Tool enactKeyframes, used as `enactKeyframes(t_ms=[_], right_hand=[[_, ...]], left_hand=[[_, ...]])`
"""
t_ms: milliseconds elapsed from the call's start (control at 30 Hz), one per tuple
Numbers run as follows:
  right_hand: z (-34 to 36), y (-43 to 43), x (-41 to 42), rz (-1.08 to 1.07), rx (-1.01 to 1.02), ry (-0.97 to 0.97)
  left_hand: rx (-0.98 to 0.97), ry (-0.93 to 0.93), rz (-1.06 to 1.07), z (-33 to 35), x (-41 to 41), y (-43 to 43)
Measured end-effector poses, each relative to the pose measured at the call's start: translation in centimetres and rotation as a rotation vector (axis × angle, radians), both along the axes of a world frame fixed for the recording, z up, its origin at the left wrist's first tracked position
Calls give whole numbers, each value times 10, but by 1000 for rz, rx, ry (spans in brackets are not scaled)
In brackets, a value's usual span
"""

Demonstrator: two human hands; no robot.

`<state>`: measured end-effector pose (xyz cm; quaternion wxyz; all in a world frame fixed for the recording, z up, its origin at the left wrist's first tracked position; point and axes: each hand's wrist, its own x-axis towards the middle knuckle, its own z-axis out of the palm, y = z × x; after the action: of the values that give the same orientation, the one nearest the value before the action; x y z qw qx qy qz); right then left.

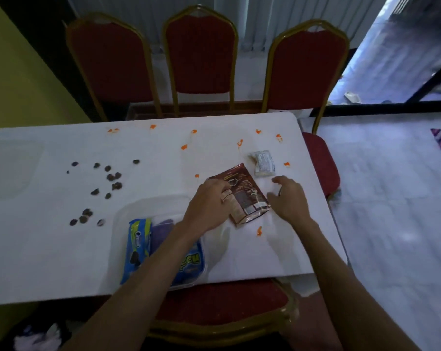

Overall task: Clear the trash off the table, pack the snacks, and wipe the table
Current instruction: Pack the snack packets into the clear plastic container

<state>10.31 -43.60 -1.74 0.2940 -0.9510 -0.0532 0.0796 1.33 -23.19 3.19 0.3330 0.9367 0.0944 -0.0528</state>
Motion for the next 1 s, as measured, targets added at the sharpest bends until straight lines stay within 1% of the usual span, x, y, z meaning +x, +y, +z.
enactKeyframes(t_ms=[67,167,233,267,367,500,633,733,833,933,1000], right_hand=[[-11,-26,27,-89,-160,127],[-30,-42,42,4,-326,258],[-39,-44,41,52,-358,265],[-43,-45,41,42,-356,255],[-49,-45,40,-27,-352,247],[-50,-48,44,-126,-349,319],[-48,-50,50,-196,-259,378],[-43,-44,41,-241,-18,353],[-17,-33,27,-309,177,301],[19,-19,17,-272,266,179],[43,-9,15,-180,314,174]], left_hand=[[-40,10,-34,2,14,-14],[-89,27,-66,2,27,-29],[-121,49,-63,2,31,-34],[-142,62,-51,1,32,-35],[-217,104,9,-2,31,-35],[-270,145,55,-6,29,-33],[-291,142,66,-5,29,-35],[-295,131,77,-5,27,-34],[-336,128,98,-8,27,-32],[-443,105,166,-2,29,-33],[-524,85,225,-3,30,-32]])
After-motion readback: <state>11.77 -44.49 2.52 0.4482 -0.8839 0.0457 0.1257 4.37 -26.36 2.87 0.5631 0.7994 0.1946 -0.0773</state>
